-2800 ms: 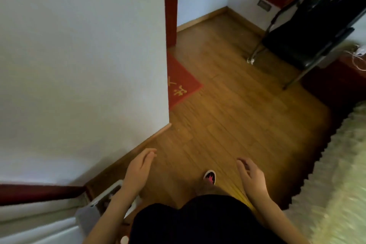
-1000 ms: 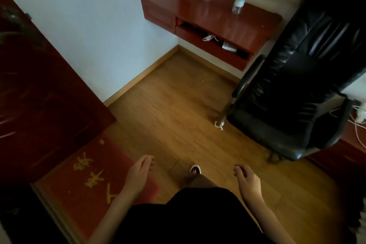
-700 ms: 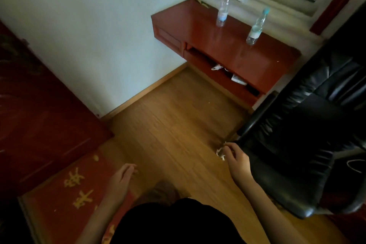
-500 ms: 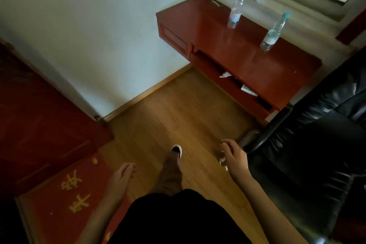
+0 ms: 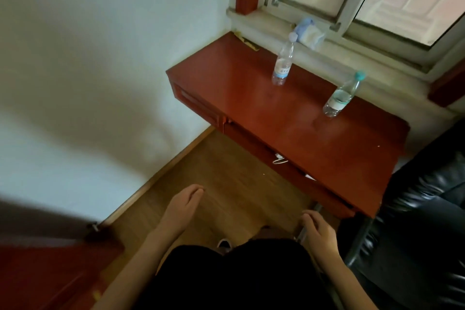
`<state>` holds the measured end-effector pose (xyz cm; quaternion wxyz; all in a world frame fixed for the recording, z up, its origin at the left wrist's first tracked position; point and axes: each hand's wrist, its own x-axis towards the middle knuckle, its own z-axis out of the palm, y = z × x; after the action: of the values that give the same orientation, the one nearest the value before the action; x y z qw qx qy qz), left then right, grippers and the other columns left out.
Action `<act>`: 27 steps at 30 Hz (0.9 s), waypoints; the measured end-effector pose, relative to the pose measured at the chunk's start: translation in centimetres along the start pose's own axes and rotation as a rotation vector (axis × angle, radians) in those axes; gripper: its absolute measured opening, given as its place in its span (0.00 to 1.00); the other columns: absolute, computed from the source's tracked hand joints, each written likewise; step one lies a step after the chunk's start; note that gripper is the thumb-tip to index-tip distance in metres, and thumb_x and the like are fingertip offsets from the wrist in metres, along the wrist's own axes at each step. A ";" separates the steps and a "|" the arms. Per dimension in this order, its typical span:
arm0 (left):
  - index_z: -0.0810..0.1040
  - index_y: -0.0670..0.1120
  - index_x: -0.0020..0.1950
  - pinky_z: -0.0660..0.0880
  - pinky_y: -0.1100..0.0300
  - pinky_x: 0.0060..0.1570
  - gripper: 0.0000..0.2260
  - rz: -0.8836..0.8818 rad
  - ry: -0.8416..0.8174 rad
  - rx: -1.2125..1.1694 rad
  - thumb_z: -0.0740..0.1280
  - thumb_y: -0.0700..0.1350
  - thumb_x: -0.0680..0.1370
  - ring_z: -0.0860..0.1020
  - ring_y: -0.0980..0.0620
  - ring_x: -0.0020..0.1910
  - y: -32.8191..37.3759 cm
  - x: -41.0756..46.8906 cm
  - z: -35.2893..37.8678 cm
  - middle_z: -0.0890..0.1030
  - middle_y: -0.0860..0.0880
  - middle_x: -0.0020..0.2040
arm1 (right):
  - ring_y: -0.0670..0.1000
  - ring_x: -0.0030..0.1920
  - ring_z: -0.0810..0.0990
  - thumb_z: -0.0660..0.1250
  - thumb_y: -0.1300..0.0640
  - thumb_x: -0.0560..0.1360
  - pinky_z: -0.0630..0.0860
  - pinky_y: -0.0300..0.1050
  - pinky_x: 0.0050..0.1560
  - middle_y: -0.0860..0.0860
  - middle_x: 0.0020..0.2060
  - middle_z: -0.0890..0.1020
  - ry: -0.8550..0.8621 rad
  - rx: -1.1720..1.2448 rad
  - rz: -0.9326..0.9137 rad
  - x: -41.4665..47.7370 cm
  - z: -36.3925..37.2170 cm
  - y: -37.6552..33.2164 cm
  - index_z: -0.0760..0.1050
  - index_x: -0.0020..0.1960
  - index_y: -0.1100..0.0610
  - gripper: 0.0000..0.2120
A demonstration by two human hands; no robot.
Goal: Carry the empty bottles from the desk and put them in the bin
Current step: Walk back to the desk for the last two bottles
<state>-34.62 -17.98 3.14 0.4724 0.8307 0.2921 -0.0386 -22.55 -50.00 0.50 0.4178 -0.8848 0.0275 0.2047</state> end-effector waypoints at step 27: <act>0.65 0.49 0.74 0.70 0.57 0.61 0.28 0.058 -0.190 -0.040 0.69 0.51 0.76 0.73 0.52 0.63 21.2 39.5 3.6 0.72 0.50 0.68 | 0.52 0.69 0.70 0.76 0.49 0.69 0.70 0.45 0.63 0.52 0.74 0.65 0.456 0.317 0.113 34.7 -9.0 -13.8 0.53 0.77 0.49 0.44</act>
<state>9.83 -11.29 3.93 0.5154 0.8218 0.2224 -0.0976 15.30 -43.58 2.25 0.5217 -0.8287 0.2019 0.0163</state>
